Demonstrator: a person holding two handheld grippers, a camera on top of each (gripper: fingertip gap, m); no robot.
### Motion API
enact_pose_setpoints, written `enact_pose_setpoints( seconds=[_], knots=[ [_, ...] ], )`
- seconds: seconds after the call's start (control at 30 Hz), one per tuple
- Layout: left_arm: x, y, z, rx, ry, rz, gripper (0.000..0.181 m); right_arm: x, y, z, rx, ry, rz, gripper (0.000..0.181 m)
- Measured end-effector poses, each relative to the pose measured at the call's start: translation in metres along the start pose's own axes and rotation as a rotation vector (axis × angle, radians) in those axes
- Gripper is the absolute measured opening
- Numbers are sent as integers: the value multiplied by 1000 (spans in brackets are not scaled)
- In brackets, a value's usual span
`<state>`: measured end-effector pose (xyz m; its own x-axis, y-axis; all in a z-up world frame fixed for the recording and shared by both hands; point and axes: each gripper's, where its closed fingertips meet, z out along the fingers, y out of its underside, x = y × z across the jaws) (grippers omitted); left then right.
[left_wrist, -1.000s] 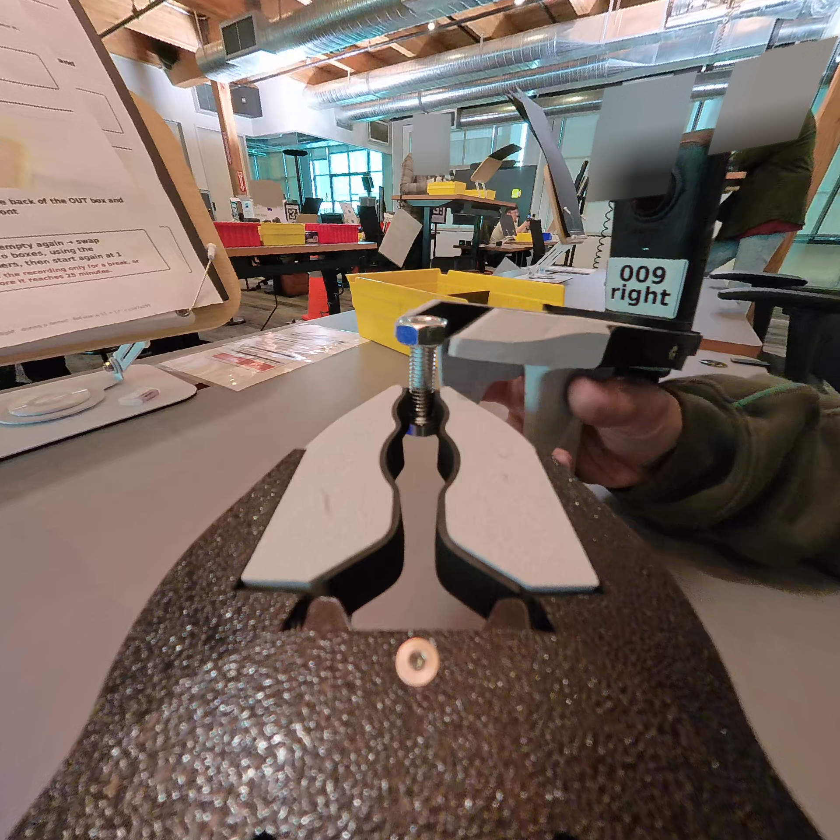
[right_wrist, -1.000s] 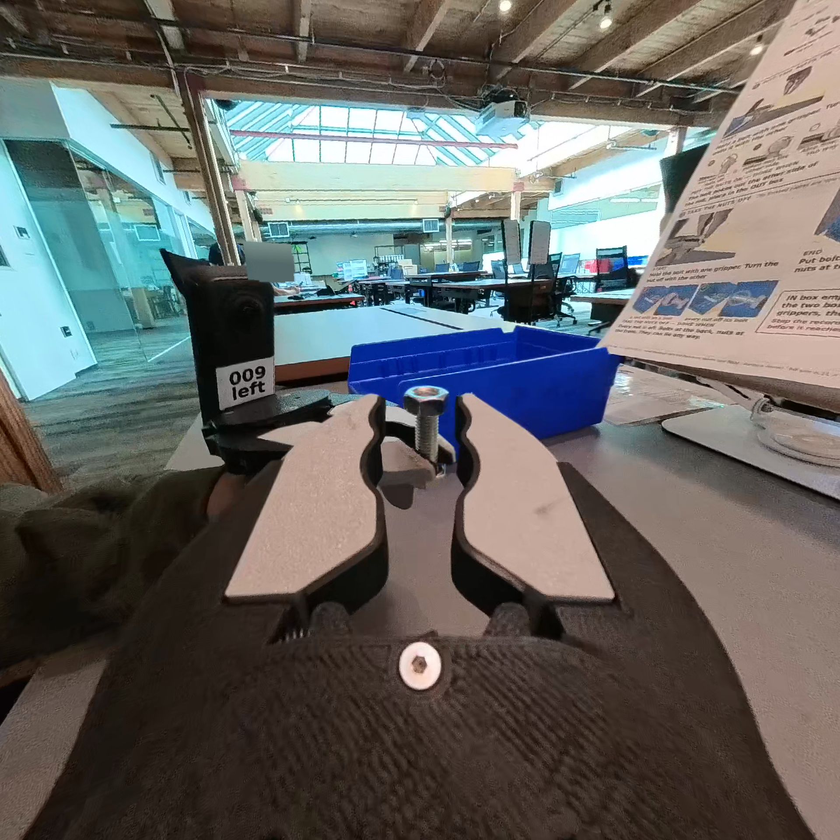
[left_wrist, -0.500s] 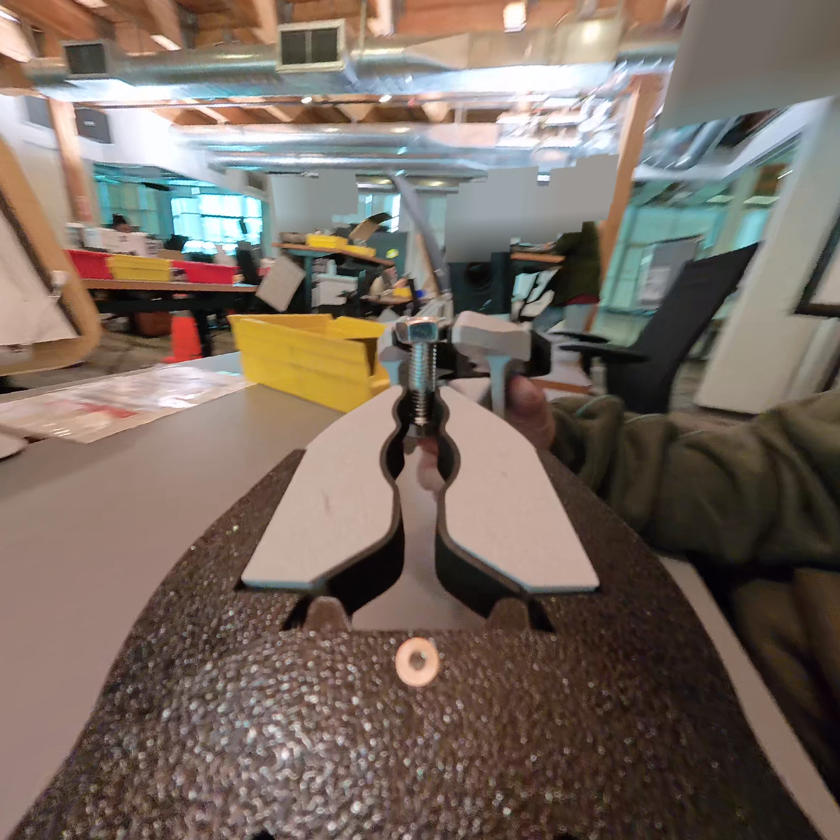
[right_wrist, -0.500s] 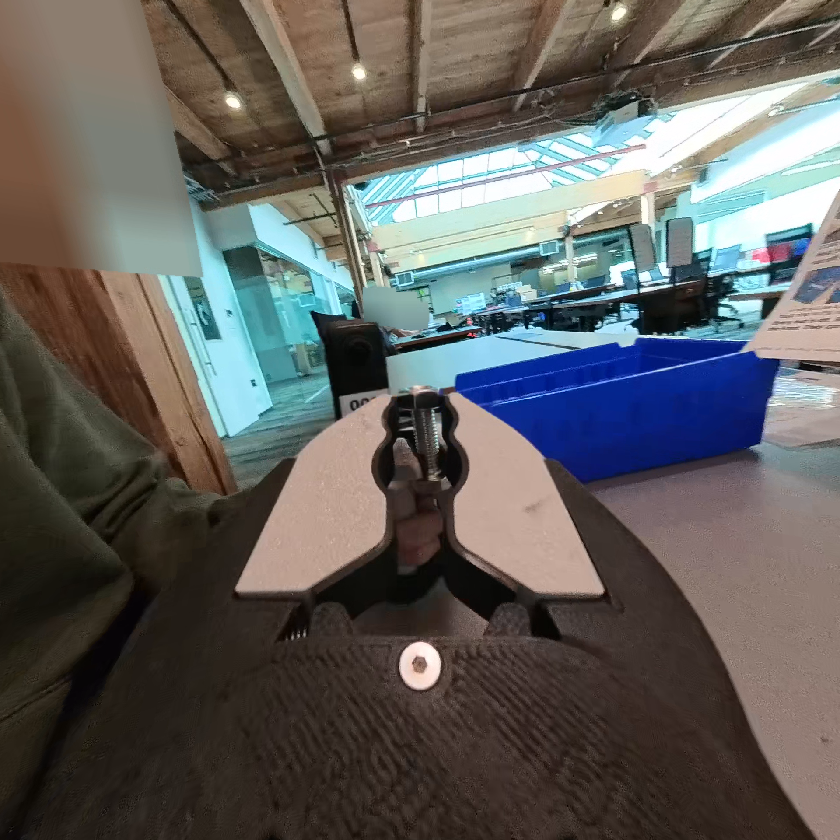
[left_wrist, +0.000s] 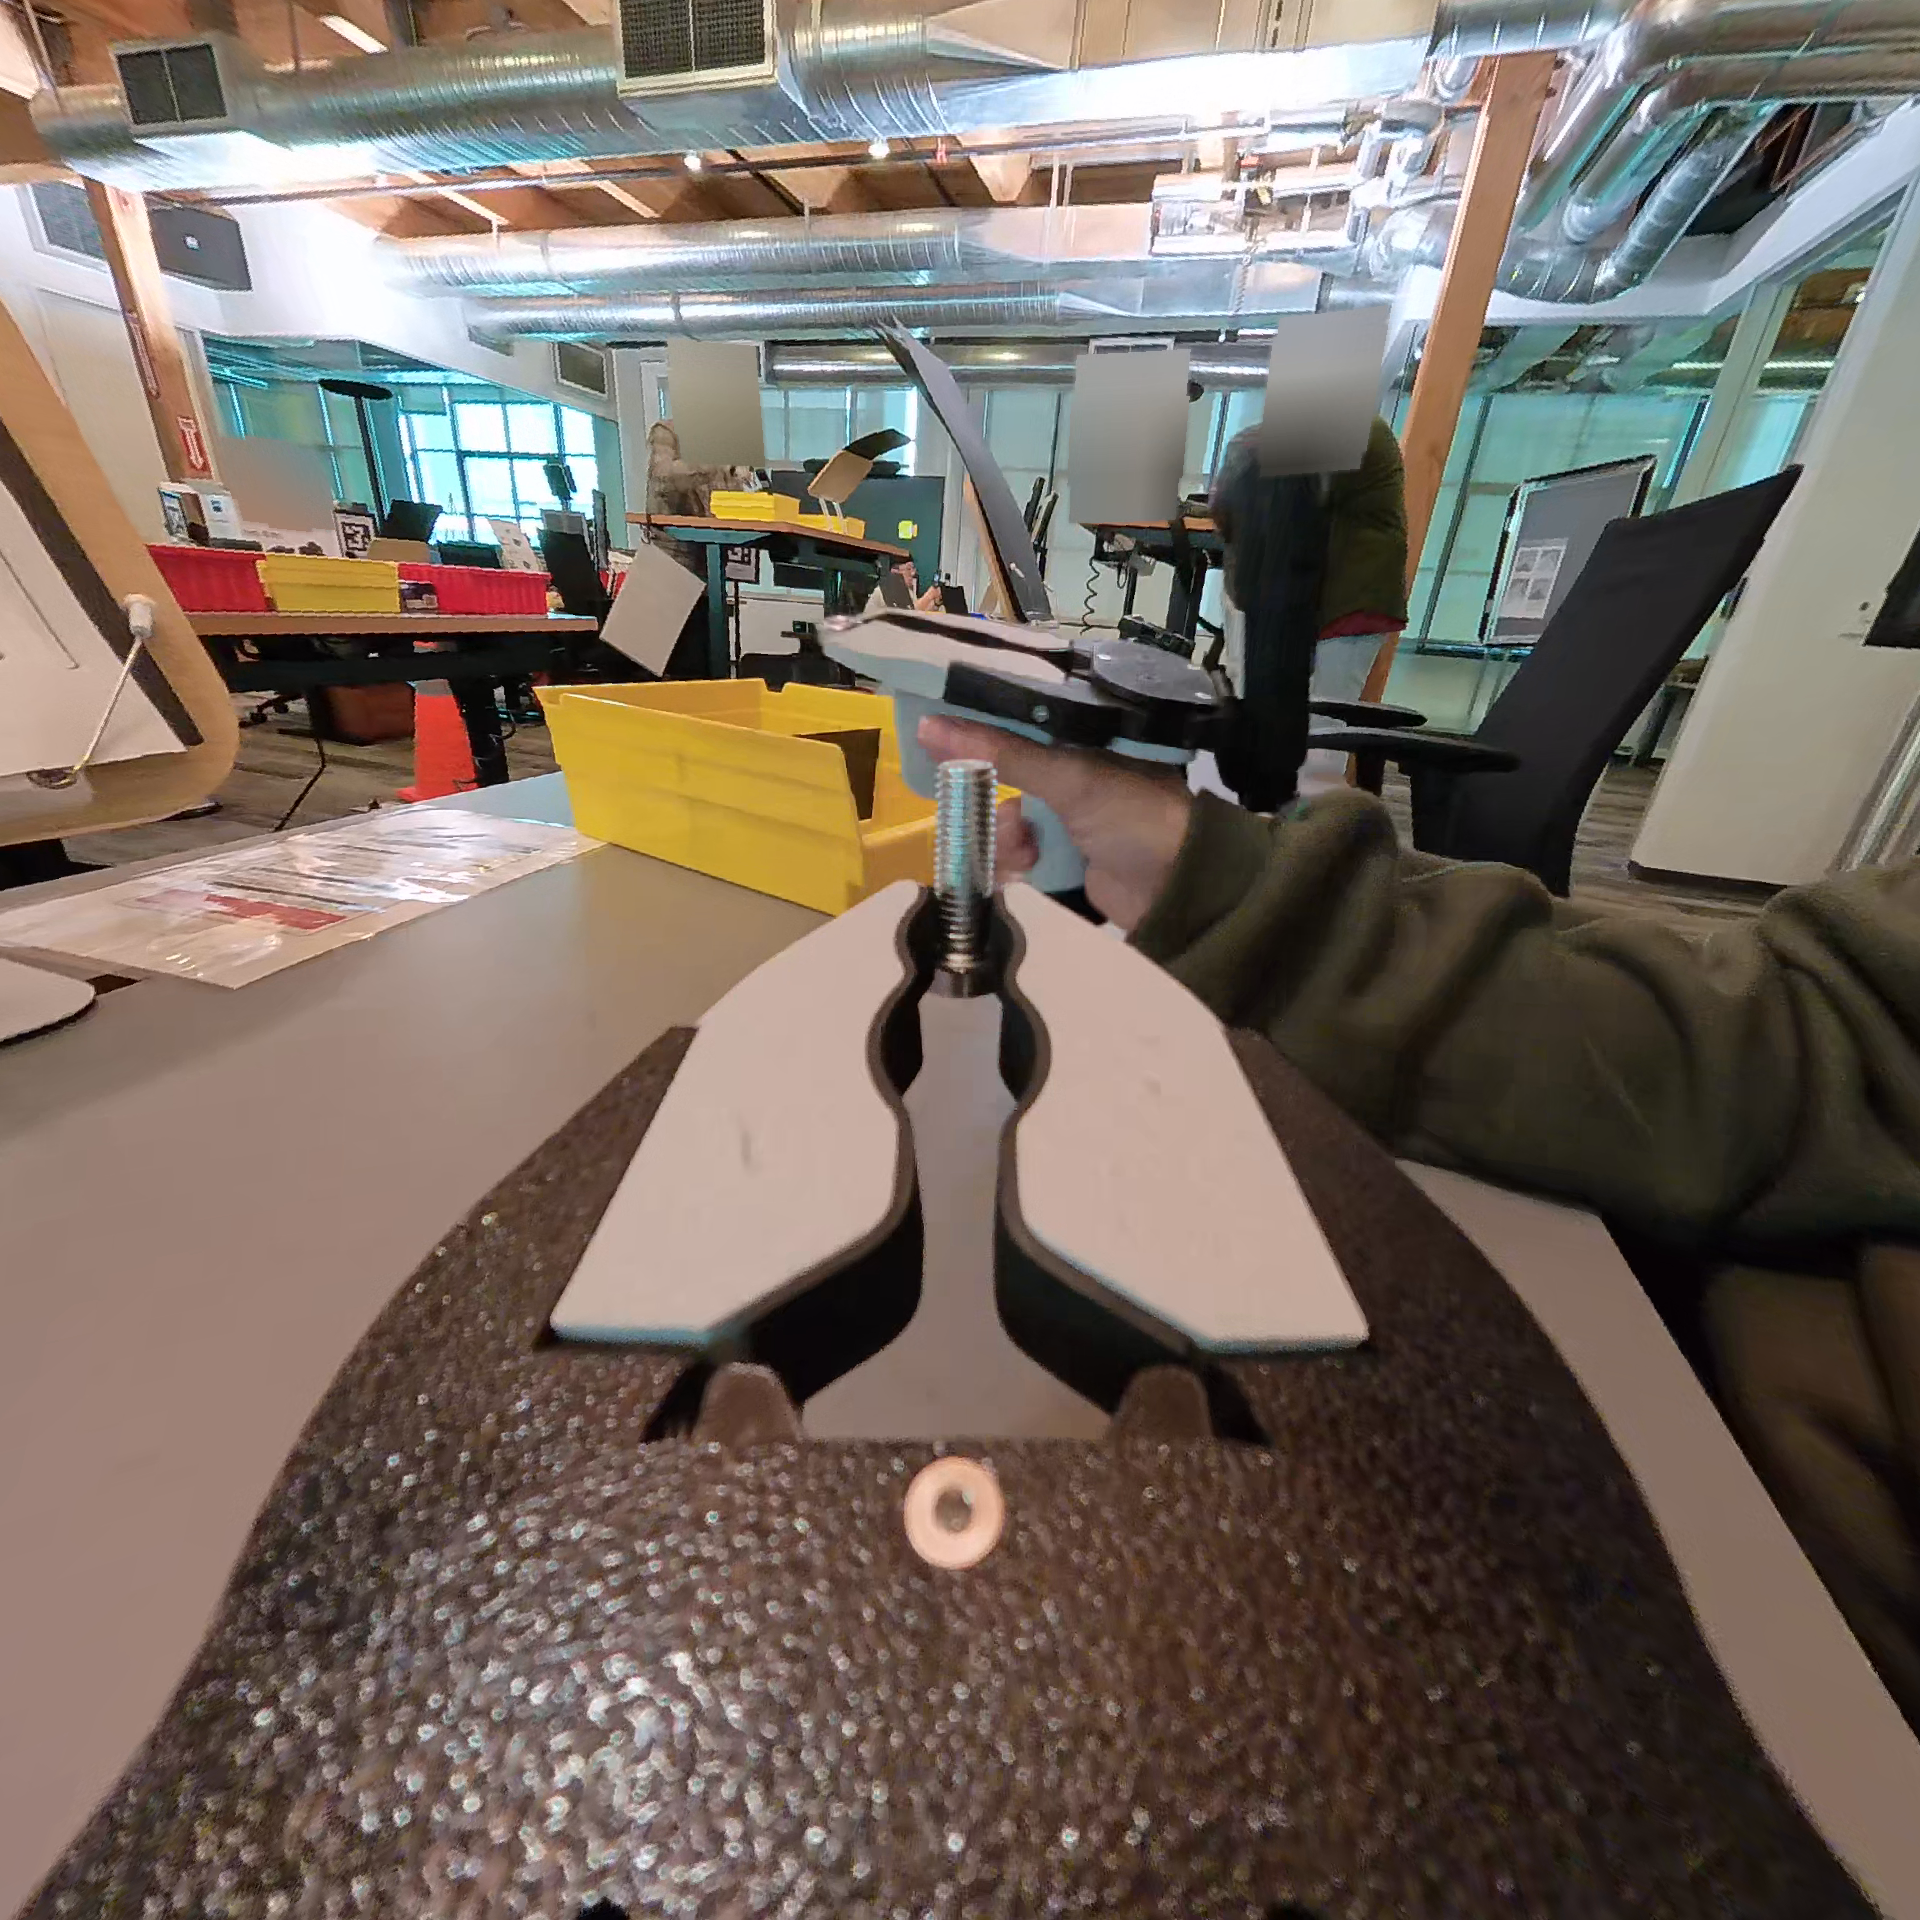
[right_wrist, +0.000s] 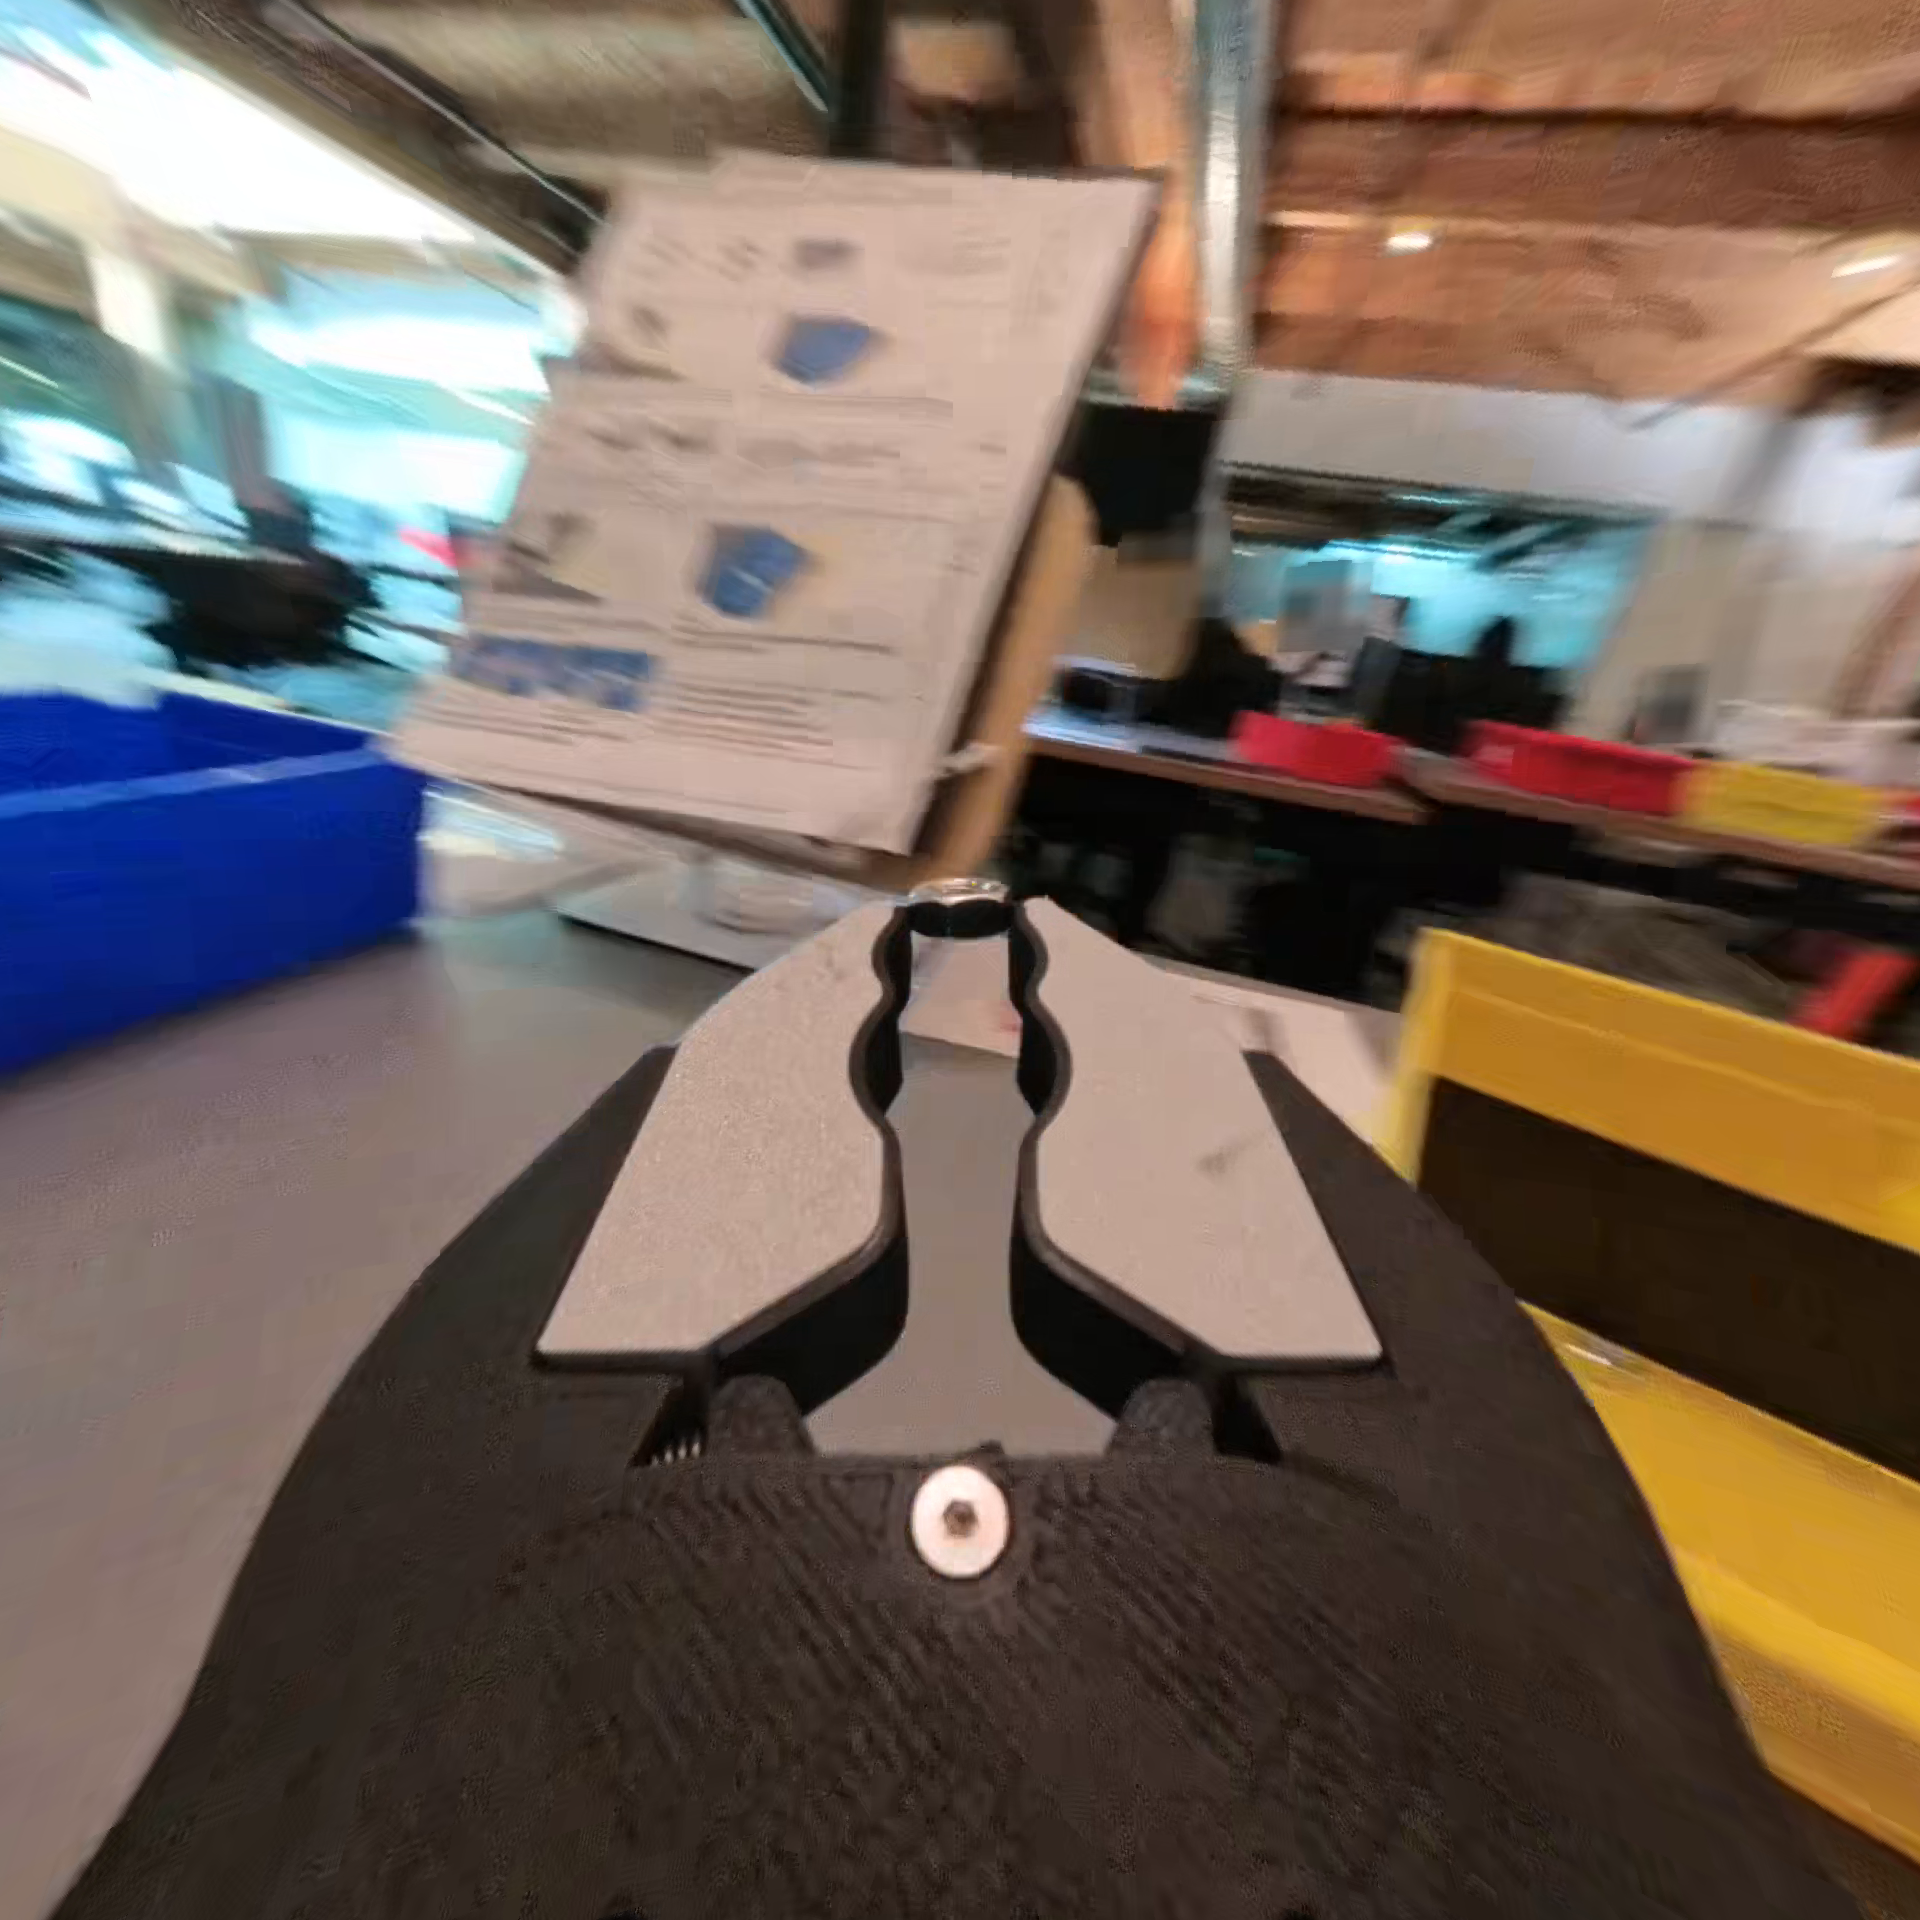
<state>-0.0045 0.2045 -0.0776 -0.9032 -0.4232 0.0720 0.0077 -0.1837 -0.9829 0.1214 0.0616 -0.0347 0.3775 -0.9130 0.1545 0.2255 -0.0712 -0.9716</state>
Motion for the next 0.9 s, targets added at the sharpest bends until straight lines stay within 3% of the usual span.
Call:
enact_pose_setpoints(
  seconds=[0.1, 0.17, 0.23, 0.43, 0.5, 0.63, 0.73, 0.8, 0.9],
  knots=[
    [-1, -1, -1, 7, -6, 1, 9, 93, 40, -12, -248, 288, -189, 18],
    [-1, -1, -1, 9, -3, 0, 9, 128, 69, -20, -408, 334, -207, 18],
    [-1, -1, -1, 4, -6, 4, 9, 146, 86, -23, -473, 357, -230, 18],
    [-1, 0, 0, -2, -9, 4, 9, 146, 113, -8, -504, 279, -248, 18],
    [-1, 0, 0, -1, -11, 7, 9, 142, 117, -4, -509, 270, -243, 34],
    [-2, 0, 0, -2, -19, 7, 9, 137, 108, -4, -461, 262, -216, 42],
    [-3, 1, 0, -3, -23, 5, 9, 107, 91, -6, -356, 130, -150, 49],
    [-3, 2, 1, -5, -21, 7, 9, 42, 59, -7, -182, -171, -47, 49],
    [-2, 3, 3, -17, -22, 20, 9, -66, 5, -27, 75, -659, 121, 30]
  ],
)
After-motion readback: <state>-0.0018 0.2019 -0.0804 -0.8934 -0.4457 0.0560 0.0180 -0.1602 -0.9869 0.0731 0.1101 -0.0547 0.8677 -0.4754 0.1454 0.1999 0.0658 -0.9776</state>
